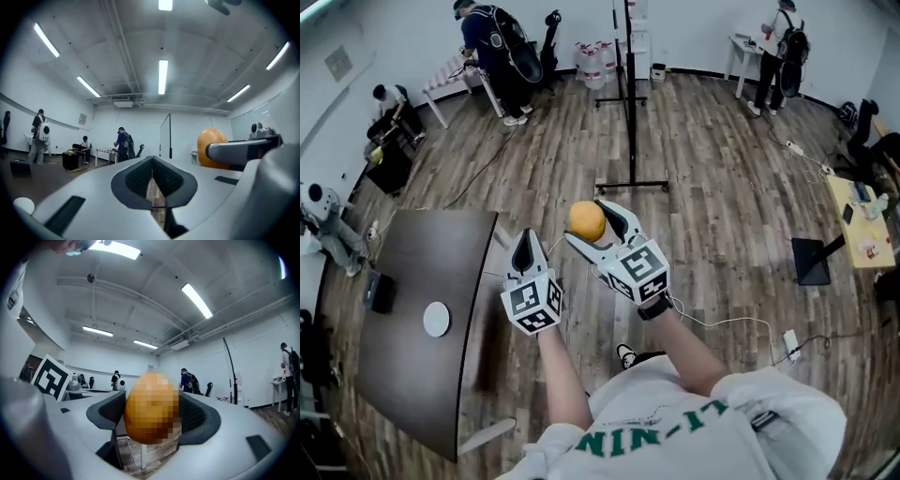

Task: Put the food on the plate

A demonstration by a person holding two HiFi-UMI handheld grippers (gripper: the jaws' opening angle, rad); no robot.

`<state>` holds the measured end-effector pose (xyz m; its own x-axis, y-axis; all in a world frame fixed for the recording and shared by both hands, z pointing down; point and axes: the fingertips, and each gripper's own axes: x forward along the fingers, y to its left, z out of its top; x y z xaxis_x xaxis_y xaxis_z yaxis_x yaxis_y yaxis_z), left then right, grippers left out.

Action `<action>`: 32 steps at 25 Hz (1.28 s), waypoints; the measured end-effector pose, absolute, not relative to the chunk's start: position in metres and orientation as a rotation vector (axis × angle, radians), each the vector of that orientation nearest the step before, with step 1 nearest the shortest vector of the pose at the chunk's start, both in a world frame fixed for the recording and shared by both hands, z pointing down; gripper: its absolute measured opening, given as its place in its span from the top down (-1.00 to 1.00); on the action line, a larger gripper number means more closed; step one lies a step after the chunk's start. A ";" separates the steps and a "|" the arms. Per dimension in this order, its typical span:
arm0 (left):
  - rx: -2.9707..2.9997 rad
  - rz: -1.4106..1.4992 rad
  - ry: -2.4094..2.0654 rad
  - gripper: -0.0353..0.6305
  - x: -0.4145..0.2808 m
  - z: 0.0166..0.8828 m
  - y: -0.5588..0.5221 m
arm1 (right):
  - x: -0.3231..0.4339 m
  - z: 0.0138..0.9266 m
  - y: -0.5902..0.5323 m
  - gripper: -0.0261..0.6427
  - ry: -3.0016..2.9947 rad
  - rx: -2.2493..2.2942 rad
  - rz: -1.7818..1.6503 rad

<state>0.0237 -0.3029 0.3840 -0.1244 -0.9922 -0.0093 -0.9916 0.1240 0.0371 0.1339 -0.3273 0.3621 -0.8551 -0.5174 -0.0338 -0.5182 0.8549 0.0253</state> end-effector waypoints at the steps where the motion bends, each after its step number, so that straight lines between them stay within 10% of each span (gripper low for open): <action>1: 2.018 -0.048 -2.391 0.85 0.011 0.386 -0.304 | 0.121 0.364 -0.335 -0.15 3.023 -0.769 0.054; 32: 0.798 0.017 -3.012 0.85 -0.488 0.411 -0.024 | -0.449 0.414 -0.127 -0.15 3.154 0.637 0.002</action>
<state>-0.4876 -0.0240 0.4113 -0.8686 -0.4947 0.0278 -0.4949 0.8689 -0.0039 -0.4486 -0.1267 0.4141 -0.9190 0.3872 0.0747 0.3873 0.9218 -0.0138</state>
